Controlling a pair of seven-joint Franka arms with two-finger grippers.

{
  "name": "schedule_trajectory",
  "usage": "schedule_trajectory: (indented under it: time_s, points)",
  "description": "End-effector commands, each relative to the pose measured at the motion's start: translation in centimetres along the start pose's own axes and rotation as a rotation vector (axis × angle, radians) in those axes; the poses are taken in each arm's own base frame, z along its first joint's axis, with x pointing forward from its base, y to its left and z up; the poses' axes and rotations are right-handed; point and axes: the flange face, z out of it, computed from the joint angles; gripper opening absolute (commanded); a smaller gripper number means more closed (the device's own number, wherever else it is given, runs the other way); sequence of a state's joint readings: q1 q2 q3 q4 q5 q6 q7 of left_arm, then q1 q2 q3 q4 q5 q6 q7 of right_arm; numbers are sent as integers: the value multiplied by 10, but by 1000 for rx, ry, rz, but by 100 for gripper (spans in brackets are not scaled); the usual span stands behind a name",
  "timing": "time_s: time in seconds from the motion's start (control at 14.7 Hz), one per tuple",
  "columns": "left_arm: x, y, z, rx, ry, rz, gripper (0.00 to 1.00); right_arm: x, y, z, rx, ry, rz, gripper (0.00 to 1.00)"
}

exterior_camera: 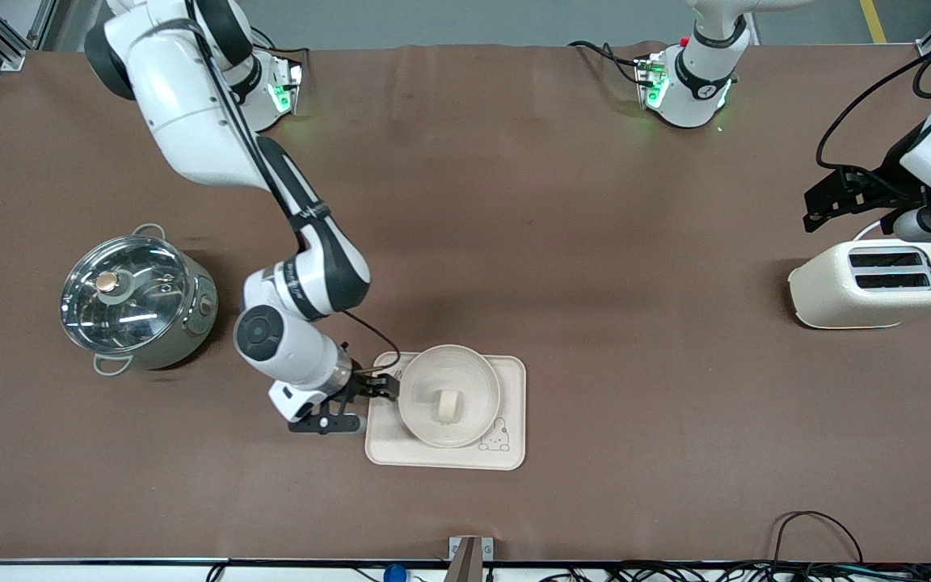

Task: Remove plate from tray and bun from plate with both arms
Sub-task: 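Lower the right gripper and grasp the plate rim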

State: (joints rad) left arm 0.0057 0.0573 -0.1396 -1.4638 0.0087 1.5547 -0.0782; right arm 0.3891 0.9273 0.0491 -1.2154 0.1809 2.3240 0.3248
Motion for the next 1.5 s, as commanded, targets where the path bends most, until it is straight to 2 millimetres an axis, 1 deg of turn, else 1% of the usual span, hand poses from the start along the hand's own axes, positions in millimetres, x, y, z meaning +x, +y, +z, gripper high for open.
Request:
schedule_trajectory:
  time_s: [0.0,0.14,0.34,0.41,0.48,0.55,0.61,0.75,0.95,1.02,1.23,1.36,1.43]
  points:
    - [0,0,-5,13,-2,17,100,4,-4,14,35,-6,22,77]
    - [0,0,-5,13,-2,19,100,0,-9,25,44,-3,21,73]
    - [0,-1,-5,13,-2,17,100,-6,-15,34,44,-11,12,68]
    - [0,0,-5,13,-2,19,100,-10,-20,36,44,-16,3,63]
    - [0,-1,-5,13,-2,17,100,-12,-20,41,41,-21,3,58]
    - [0,-1,-5,13,-2,17,100,-13,-19,42,40,-24,3,56]
    - [0,-2,-5,13,-2,17,100,-13,-20,42,41,-25,-2,51]
    - [0,-2,-5,13,-2,17,100,-14,-21,42,42,-26,-7,37]
    - [0,-2,-5,13,-2,17,100,-14,-22,42,46,-29,-8,22]
    - [0,-2,-5,13,-2,17,100,-14,-22,42,45,-30,-8,16]
    - [0,-2,-5,12,-2,17,100,-12,-18,40,44,-30,-2,10]
    - [0,-2,-5,13,-2,17,100,-11,-17,37,43,-39,2,4]
    - [0,-2,-5,13,-2,17,100,-11,-18,35,40,-48,1,4]
